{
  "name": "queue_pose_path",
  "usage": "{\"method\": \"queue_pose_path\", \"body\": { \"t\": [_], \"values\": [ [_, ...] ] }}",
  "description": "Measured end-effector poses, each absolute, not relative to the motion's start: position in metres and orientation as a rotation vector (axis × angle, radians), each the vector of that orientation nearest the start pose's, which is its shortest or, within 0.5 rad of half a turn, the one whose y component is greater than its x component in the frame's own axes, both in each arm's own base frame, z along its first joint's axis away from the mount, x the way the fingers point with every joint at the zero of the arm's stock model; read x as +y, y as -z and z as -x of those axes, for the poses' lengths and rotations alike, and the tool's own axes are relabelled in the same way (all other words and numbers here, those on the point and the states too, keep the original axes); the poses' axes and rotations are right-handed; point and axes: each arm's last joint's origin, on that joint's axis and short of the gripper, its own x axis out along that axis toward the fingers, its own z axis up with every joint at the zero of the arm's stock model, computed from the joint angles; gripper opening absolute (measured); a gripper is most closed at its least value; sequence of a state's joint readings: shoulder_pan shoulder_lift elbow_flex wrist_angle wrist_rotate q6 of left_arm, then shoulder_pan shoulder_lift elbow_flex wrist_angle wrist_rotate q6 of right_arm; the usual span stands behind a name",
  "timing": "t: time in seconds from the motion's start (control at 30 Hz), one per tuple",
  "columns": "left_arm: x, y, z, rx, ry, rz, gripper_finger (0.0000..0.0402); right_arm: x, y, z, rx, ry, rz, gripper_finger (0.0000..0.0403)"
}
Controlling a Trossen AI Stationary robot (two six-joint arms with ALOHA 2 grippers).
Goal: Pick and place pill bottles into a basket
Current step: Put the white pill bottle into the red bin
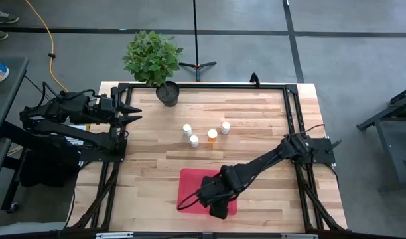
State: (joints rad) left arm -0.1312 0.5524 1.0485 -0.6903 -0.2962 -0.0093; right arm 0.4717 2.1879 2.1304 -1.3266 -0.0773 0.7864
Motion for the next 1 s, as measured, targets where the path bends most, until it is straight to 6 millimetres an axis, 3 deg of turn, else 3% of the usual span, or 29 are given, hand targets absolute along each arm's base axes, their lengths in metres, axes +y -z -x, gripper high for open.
{"method": "queue_pose_path", "body": {
  "t": [0.47, 1.0],
  "values": [
    [-0.002, -0.393, -0.076, 0.189, -0.165, -0.032, 0.0133, 0.202, -0.253, -0.393, 1.448, 0.157, -0.392, 0.0138],
    [-0.002, -0.393, -0.076, 0.189, -0.164, -0.032, 0.0133, 0.2, -0.249, -0.398, 1.42, 0.172, -0.392, 0.0142]
  ]
}}
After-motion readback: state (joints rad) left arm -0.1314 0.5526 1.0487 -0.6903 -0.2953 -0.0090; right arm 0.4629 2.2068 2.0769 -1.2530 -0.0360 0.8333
